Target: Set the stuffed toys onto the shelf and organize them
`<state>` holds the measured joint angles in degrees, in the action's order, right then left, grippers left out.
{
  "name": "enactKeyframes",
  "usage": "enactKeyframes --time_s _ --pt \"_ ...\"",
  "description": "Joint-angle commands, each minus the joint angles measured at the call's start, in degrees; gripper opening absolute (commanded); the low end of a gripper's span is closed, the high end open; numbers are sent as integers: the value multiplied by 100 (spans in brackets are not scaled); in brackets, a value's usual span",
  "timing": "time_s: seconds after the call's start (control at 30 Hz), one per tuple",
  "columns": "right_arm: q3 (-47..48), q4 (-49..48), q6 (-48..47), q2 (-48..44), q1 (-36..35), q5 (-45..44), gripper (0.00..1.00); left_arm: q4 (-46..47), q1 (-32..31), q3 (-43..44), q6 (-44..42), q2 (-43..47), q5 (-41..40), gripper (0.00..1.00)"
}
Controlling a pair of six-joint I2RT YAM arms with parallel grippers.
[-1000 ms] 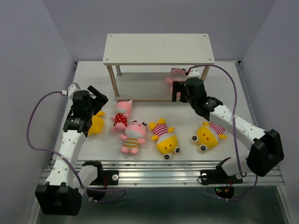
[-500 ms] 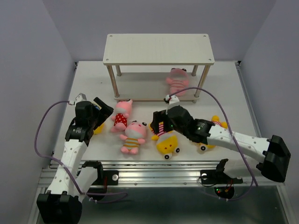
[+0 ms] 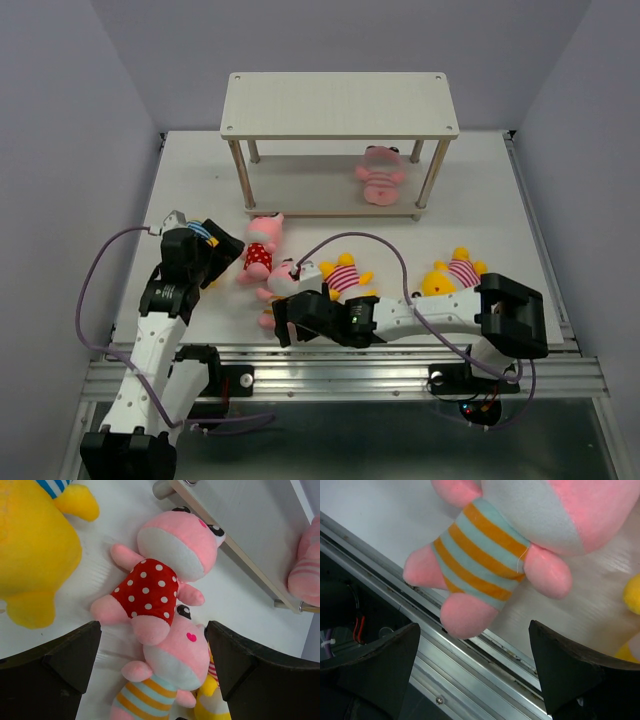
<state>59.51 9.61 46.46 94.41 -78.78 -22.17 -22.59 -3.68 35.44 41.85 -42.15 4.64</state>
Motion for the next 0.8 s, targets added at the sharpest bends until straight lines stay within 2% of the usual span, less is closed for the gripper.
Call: enactKeyframes --time_s 0.0,0.07,0.3,0.5,0.53,0.57,0.6,0.63,0.77 --pt "316 -617 259 156 -23 -244 90 -44 -18 -125 -36 286 10 99" --pt "377 -714 172 244 -23 -139 88 -44 -10 -160 -18 339 19 99" --pt "641 -416 276 543 -23 -129 59 -61 -27 -195 25 585 1 99" --pt "869 208 522 701 -23 -349 59 -53 -27 -195 43 612 19 99" --pt "913 287 531 745 -23 -366 56 -61 -19 -195 43 612 19 99" --pt "957 383 540 824 -23 -358 51 -61 -27 -195 43 620 10 99" --pt "1036 419 549 833 -23 -367 39 -61 -27 -195 43 638 19 99" --pt "1045 437 549 833 -23 -367 31 -61 -27 -195 43 638 19 99" --pt "1028 446 234 737 -23 -411 12 -61 -27 -195 34 691 19 99"
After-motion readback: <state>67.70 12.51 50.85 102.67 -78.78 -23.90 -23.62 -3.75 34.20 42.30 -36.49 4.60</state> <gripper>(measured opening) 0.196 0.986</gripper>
